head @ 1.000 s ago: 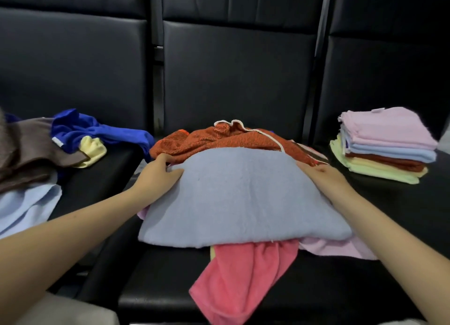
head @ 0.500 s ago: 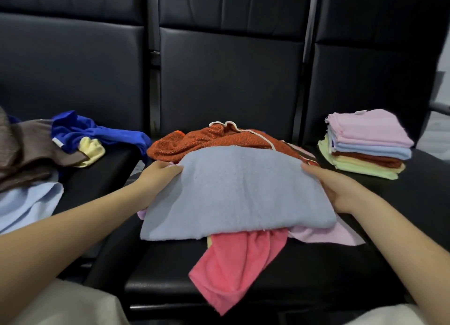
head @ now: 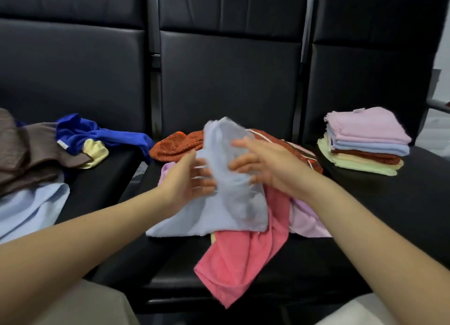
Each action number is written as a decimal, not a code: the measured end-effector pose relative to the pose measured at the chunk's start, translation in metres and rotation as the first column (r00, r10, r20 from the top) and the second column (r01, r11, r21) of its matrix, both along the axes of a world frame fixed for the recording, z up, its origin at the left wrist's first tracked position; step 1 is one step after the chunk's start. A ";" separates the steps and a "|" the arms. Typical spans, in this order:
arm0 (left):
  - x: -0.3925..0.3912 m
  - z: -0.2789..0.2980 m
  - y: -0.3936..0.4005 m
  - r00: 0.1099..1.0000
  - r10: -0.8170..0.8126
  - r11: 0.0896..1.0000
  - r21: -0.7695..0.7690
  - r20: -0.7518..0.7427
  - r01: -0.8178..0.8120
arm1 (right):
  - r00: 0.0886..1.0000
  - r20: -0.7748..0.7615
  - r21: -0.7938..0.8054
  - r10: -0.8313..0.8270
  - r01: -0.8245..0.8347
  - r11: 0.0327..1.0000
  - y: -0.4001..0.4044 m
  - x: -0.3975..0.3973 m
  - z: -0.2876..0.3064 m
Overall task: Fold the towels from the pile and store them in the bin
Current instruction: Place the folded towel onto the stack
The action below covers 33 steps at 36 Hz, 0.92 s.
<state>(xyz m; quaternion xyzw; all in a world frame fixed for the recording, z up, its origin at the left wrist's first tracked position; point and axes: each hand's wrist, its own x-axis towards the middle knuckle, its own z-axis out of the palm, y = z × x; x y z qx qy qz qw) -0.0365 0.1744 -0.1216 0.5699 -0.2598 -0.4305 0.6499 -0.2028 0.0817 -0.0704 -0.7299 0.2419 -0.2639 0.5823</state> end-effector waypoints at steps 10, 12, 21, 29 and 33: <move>-0.020 -0.010 -0.013 0.989 0.095 0.975 0.191 0.113 -0.116 | 0.889 -0.127 -0.603 -0.440 0.283 0.745 -0.030 0.009 -0.049; -0.019 -0.005 -0.014 0.973 0.135 0.976 0.146 0.185 -0.163 | 0.892 -0.114 -0.619 -0.438 0.281 0.733 -0.031 0.010 -0.048; 0.013 0.017 0.011 0.919 0.250 0.962 0.030 0.306 -0.271 | 0.943 0.017 -0.449 -0.333 0.305 0.840 -0.021 0.025 -0.043; 0.050 0.008 0.042 0.914 0.128 0.920 0.299 0.385 -0.255 | 0.847 -0.319 -0.639 -0.426 0.139 0.756 0.000 0.035 -0.050; 0.056 -0.003 0.049 0.907 0.005 0.880 0.429 0.421 -0.203 | 0.850 -0.306 -0.674 -0.428 0.124 0.728 0.002 0.034 -0.048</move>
